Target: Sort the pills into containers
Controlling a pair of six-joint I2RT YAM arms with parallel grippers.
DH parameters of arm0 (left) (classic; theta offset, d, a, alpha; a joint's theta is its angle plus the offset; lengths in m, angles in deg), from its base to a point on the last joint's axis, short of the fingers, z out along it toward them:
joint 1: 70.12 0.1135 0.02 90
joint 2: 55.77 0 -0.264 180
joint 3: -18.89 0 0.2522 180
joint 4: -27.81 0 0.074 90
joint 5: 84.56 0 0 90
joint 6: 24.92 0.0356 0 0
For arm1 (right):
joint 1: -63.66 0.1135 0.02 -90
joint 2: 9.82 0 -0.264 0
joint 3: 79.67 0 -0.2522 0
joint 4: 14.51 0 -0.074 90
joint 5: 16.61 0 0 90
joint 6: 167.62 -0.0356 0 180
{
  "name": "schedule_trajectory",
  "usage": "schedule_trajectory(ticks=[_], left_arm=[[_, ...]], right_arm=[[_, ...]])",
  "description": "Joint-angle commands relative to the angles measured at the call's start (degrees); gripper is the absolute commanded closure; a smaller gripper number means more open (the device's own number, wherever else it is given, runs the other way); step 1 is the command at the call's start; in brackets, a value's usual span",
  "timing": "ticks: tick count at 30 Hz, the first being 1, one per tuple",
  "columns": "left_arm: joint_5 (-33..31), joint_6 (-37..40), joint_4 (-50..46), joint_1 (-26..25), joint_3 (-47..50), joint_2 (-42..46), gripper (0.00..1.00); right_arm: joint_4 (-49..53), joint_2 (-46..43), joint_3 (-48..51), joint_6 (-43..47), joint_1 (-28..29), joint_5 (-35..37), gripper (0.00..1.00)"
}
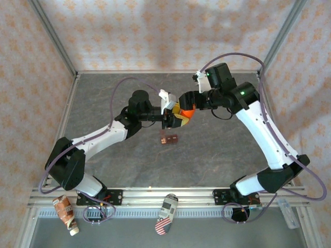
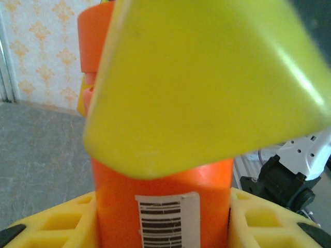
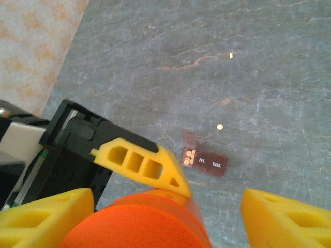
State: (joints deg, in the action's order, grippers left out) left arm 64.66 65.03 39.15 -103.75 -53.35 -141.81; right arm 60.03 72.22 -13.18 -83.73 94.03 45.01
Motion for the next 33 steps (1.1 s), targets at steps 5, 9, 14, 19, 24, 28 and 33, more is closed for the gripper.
schedule_trajectory(ticks=[5,9,14,19,24,28,33], left_arm=[[0.3,0.1,0.9,0.2,-1.9,-0.6,1.00],[-1.1,0.1,1.5,0.2,-1.7,-1.1,1.00],[-4.2,1.3,1.0,0.2,-1.0,-1.7,0.87],[-6.6,4.2,-1.9,0.9,1.4,-0.6,0.54],[-10.1,4.4,-1.3,1.6,7.2,3.9,0.33],[-14.8,4.0,0.1,2.2,11.7,8.1,0.15],[-25.7,4.5,-0.5,2.7,14.7,12.9,0.00]], right_arm=[[1.8,-0.4,1.0,0.9,0.6,0.2,0.61],[-0.1,-0.9,2.3,-0.6,0.5,2.0,0.66],[-3.2,-0.6,3.6,-3.6,0.1,6.7,0.71],[-7.0,-0.4,6.8,-6.2,-1.5,13.7,0.72],[-12.7,-0.2,12.2,-7.4,-2.9,22.0,0.72],[-19.1,0.7,18.5,-7.1,-3.6,28.8,0.72],[-29.8,1.7,28.0,-7.4,-4.7,34.1,0.72]])
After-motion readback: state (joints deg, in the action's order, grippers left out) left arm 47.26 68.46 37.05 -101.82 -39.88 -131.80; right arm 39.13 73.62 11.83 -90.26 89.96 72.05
